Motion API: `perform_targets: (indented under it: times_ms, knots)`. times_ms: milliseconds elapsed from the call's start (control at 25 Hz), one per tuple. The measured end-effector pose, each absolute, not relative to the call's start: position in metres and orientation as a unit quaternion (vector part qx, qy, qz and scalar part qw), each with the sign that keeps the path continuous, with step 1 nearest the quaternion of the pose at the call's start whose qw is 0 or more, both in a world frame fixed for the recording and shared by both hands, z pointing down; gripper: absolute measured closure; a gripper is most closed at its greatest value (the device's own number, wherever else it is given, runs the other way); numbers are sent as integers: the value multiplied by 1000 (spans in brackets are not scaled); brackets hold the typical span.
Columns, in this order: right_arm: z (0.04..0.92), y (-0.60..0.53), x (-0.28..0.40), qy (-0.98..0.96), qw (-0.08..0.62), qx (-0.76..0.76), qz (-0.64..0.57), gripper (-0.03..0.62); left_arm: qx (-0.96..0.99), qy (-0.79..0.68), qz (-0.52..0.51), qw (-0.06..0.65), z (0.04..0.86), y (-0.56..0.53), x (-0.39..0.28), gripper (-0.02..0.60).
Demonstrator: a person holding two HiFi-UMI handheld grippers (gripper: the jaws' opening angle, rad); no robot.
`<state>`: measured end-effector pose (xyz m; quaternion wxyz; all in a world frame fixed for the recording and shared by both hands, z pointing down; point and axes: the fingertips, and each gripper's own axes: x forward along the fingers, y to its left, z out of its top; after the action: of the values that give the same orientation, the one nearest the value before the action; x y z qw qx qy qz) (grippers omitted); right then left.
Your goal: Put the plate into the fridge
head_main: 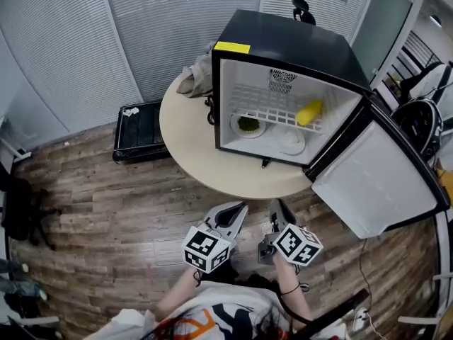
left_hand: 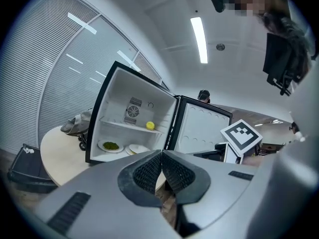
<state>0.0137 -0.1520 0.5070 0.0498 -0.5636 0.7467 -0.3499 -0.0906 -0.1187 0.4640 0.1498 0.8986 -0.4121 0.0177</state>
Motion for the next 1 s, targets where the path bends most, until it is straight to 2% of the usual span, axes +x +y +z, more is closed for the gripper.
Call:
perform_targets:
  times_ms: [680, 1000]
  knots:
    - [500, -50, 104, 768, 45, -531, -354, 542, 906, -396, 8, 146, 449, -34, 20, 568]
    - [505, 3, 107, 792, 35, -487, -366, 543, 892, -428, 17, 146, 456, 21, 29, 568]
